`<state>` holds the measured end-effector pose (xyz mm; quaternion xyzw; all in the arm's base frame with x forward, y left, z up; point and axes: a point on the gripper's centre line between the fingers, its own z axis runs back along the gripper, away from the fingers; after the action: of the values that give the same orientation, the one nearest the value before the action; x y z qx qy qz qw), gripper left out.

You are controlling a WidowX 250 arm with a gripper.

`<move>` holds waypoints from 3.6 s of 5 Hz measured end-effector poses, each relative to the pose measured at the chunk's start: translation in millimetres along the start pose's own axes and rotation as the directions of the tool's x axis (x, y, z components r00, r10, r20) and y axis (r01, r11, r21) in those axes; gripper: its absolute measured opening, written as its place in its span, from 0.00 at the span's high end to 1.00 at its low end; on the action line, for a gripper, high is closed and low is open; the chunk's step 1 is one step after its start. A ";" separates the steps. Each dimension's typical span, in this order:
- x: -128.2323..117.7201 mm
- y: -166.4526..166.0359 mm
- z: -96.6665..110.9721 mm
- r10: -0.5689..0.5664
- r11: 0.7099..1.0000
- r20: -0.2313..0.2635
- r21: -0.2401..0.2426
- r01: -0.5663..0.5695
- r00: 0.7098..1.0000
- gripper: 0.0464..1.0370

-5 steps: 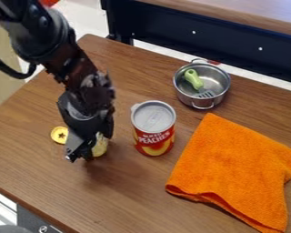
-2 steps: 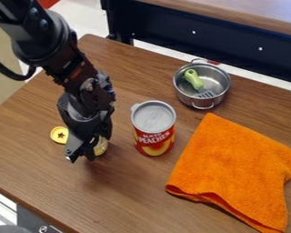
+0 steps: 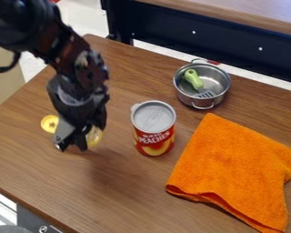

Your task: Draw a yellow comb to the right pot

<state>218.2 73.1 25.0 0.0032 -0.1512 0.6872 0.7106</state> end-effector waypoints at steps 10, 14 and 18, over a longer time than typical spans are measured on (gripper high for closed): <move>-246.0 -181.7 9.5 -0.399 0.889 -0.071 -0.273 0.367 0.914 0.45; -246.4 -176.4 -11.1 -0.388 0.918 -0.187 -0.171 0.359 0.903 0.10; -211.9 -181.7 31.0 -0.327 0.928 -0.152 -0.237 0.287 0.932 0.04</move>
<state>387.2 -150.3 45.1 -0.1138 -0.1526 0.5441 0.8172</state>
